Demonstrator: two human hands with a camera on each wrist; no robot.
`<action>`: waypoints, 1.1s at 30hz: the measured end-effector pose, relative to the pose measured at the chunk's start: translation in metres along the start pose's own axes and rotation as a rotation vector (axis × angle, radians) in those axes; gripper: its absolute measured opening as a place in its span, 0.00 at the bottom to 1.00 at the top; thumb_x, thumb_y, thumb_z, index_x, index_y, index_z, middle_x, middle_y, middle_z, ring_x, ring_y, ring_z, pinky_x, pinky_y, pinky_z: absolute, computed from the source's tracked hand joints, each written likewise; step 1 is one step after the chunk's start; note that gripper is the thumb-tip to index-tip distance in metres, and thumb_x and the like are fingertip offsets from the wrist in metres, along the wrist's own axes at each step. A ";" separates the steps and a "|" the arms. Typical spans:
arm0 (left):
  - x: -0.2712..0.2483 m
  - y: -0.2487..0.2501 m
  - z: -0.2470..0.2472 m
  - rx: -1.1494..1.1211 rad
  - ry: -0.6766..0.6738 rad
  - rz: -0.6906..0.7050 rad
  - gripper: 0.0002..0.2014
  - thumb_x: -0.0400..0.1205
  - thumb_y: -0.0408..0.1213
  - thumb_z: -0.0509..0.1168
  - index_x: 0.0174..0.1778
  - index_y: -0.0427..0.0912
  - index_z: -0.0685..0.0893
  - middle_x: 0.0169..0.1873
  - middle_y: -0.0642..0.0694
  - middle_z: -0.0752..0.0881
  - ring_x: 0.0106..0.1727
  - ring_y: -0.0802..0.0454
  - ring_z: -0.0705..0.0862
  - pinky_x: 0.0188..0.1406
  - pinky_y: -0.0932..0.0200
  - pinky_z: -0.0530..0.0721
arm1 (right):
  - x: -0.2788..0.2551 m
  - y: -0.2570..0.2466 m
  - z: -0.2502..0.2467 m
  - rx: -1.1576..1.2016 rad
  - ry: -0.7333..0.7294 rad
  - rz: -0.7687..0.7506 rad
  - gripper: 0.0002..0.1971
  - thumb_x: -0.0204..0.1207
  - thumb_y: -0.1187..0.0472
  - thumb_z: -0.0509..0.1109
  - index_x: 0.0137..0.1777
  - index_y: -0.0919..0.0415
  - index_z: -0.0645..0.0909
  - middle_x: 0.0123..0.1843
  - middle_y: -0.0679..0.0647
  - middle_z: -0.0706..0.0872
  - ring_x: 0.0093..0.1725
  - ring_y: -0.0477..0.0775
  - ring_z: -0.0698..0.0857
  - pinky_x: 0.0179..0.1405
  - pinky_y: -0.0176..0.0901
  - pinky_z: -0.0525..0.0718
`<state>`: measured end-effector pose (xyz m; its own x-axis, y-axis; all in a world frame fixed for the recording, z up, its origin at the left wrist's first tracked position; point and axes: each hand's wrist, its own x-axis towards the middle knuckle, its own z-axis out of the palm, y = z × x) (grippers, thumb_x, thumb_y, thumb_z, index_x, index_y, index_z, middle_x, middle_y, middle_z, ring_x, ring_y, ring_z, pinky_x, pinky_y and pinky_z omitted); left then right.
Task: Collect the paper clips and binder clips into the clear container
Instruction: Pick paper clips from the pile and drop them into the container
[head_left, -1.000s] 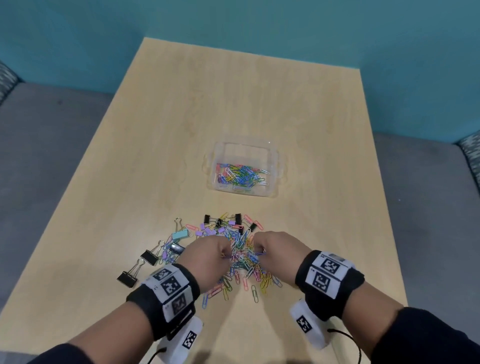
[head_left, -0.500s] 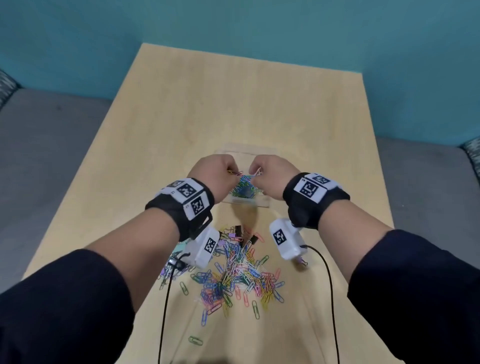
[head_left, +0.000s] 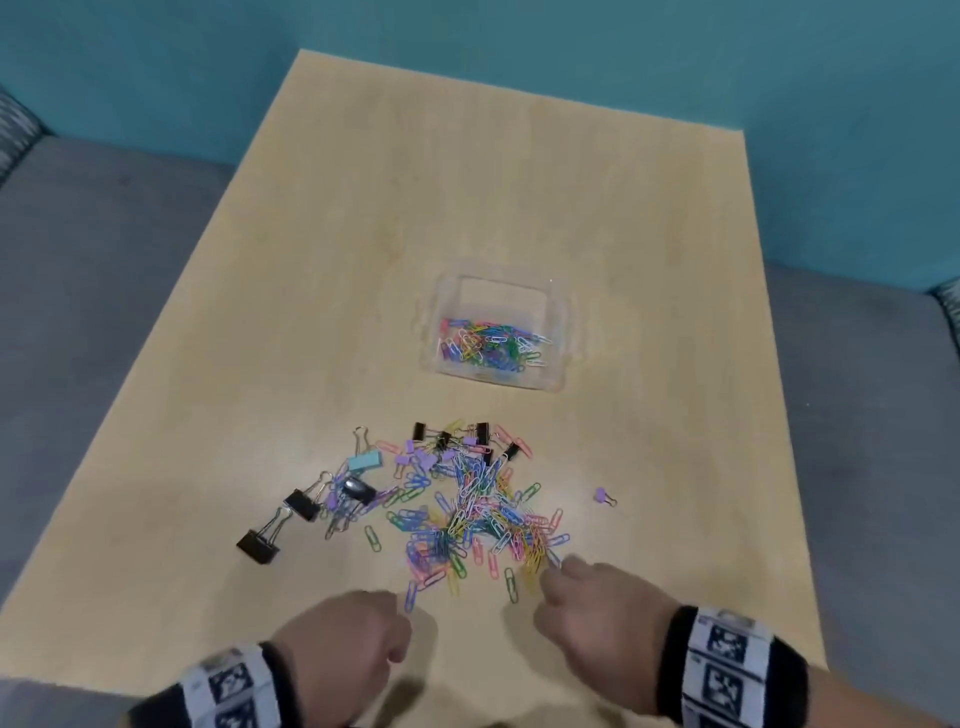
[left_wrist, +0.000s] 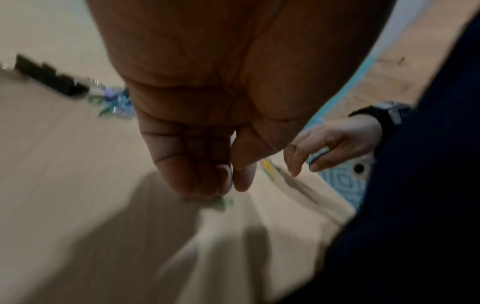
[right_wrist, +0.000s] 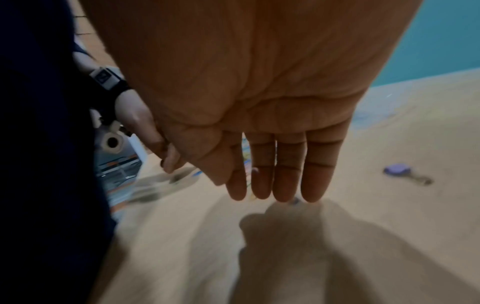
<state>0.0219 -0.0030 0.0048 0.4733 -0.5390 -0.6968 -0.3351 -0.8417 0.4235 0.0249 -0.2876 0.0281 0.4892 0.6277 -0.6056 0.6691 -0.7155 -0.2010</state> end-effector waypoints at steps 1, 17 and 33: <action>0.001 0.000 0.016 0.021 0.046 0.004 0.20 0.62 0.38 0.51 0.41 0.57 0.84 0.38 0.57 0.81 0.41 0.58 0.84 0.36 0.71 0.78 | 0.000 -0.008 0.008 -0.025 0.021 -0.044 0.06 0.57 0.53 0.67 0.35 0.50 0.77 0.37 0.48 0.78 0.35 0.53 0.77 0.24 0.41 0.76; 0.015 0.017 0.029 -0.016 0.583 -0.281 0.39 0.61 0.45 0.76 0.68 0.44 0.71 0.64 0.38 0.76 0.57 0.37 0.76 0.48 0.44 0.85 | 0.025 -0.039 0.010 0.346 0.287 0.547 0.35 0.71 0.58 0.66 0.78 0.57 0.57 0.76 0.58 0.63 0.73 0.64 0.65 0.57 0.56 0.81; 0.074 0.034 -0.003 0.123 0.594 -0.158 0.27 0.72 0.30 0.61 0.70 0.46 0.73 0.67 0.40 0.73 0.62 0.37 0.71 0.60 0.47 0.77 | 0.083 -0.037 -0.006 0.131 0.375 0.462 0.22 0.63 0.69 0.58 0.59 0.62 0.78 0.50 0.61 0.81 0.48 0.67 0.79 0.40 0.57 0.81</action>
<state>0.0481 -0.0712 -0.0304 0.8847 -0.3650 -0.2899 -0.2992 -0.9216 0.2472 0.0439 -0.2072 -0.0103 0.8923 0.2914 -0.3447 0.2776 -0.9565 -0.0900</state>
